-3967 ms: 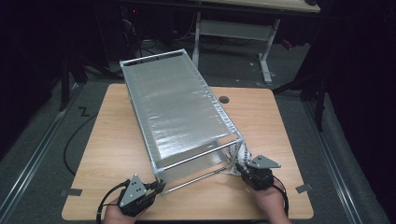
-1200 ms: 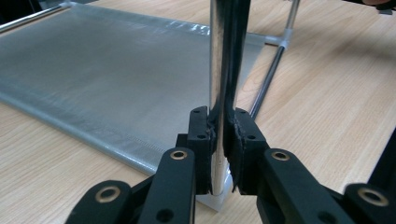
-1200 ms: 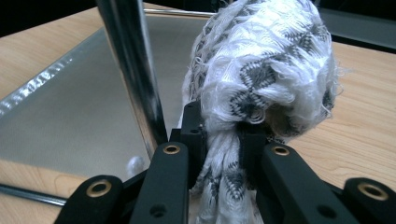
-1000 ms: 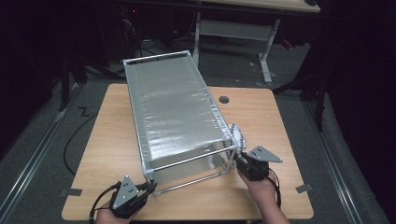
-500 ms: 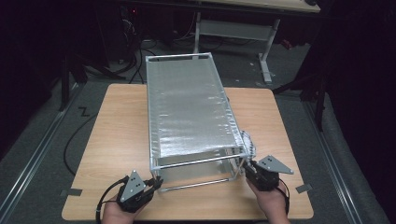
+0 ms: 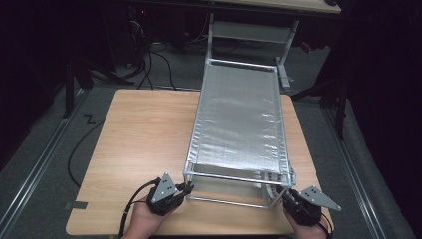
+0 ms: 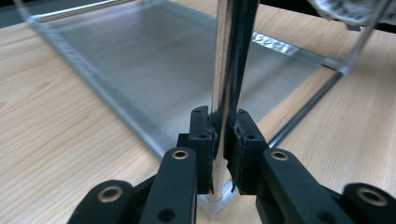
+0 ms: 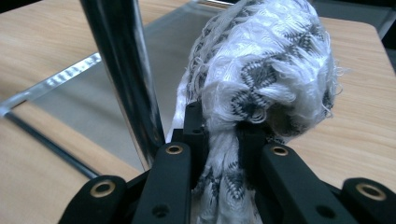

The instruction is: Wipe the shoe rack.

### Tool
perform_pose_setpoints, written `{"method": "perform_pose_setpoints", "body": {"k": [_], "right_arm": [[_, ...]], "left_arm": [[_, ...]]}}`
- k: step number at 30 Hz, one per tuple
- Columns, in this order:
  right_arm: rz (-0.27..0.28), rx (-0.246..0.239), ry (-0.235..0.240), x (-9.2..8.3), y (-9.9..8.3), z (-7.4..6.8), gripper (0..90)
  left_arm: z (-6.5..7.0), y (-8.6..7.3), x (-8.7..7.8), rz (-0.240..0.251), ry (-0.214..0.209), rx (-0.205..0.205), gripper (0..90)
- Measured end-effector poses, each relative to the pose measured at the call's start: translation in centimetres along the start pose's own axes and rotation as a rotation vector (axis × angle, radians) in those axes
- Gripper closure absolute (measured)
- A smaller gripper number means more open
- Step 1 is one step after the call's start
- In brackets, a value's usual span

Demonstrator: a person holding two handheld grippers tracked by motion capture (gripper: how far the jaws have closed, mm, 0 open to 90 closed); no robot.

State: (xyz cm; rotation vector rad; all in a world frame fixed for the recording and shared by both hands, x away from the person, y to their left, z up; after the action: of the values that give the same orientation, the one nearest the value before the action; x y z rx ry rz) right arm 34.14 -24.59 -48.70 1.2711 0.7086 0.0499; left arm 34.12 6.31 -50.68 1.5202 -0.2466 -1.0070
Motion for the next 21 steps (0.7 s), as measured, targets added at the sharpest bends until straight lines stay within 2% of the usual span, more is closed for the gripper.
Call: {"method": "perform_pose_setpoints", "body": {"k": [3,6,9,14,18,21], "right_arm": [[0.009,-0.019,0.009,-0.7,0.1,-0.6,79.0],[0.031,-0.042,0.029,-0.8,0.7,-1.5,78.7],[0.037,-0.047,0.046,-0.4,1.1,-1.9,78.6],[-0.007,-0.020,0.049,0.7,0.2,-1.2,78.5],[-0.005,-0.026,0.061,1.2,0.5,-1.1,78.3],[-0.006,-0.032,0.080,1.7,0.6,-1.4,78.2]], "left_arm": [[-0.6,0.1,0.0,0.001,0.013,-0.009,80.8],[-1.9,0.1,-0.3,0.007,0.051,-0.024,80.6],[-4.0,0.0,-1.0,0.018,0.098,-0.067,80.7],[-6.9,-0.5,-2.4,0.040,0.166,-0.119,80.6],[-9.5,-0.7,-3.3,0.047,0.220,-0.164,80.1],[-11.7,-0.5,-3.6,0.037,0.272,-0.164,80.4]]}}
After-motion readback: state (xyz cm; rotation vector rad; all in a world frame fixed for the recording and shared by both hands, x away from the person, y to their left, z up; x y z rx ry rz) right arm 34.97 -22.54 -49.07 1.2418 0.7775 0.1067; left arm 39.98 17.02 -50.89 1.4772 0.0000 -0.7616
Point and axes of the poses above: each handheld gripper's, and its own axes: x roughly forward along the jaws, y roughly out of its top, z roughly to its right, the point moved 9 cm from there along x, roughly forward along the jaws, and after that the axes turned 7 degrees about -x, right-handed, at the moved point
